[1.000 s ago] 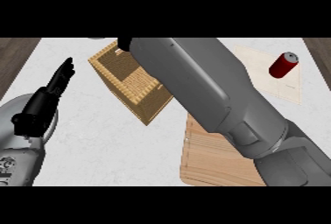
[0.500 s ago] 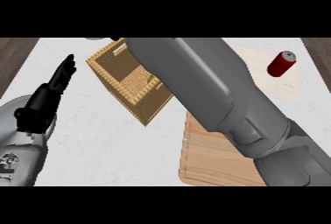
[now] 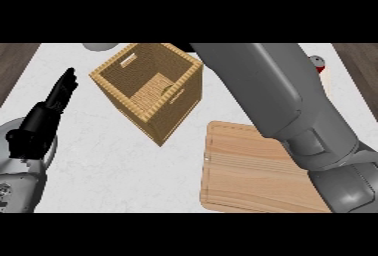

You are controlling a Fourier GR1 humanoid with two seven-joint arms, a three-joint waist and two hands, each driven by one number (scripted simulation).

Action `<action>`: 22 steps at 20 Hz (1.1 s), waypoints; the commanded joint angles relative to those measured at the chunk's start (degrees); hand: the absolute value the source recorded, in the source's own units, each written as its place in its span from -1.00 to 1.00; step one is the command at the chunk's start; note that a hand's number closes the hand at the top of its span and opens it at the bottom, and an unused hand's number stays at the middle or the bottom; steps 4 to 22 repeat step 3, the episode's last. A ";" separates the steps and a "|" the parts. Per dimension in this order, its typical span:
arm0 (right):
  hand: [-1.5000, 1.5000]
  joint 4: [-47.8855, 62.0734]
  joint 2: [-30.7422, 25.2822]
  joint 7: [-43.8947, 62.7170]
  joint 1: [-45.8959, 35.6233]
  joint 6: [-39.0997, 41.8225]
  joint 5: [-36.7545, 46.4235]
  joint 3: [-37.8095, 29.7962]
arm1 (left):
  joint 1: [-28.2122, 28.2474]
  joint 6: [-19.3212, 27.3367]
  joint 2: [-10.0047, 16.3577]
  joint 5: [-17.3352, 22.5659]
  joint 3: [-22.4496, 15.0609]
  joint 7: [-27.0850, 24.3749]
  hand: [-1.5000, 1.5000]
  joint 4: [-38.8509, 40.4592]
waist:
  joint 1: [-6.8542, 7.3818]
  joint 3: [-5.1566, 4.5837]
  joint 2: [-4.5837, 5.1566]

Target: Pick the squash from the cutting board and place it in the basket

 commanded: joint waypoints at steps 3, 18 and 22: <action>-1.00 -8.16 -4.04 7.55 7.82 -9.63 4.63 -2.48 | 2.51 0.39 0.36 0.15 1.70 -1.36 0.00 1.01 | -2.31 0.04 -0.46; -1.00 -8.16 -4.04 7.55 7.82 -9.63 4.63 -2.48 | 2.51 0.39 0.36 0.15 1.70 -1.36 0.00 1.01 | -2.31 0.04 -0.46; -1.00 -8.16 -4.04 7.55 7.82 -9.63 4.63 -2.48 | 2.51 0.39 0.36 0.15 1.70 -1.36 0.00 1.01 | -2.31 0.04 -0.46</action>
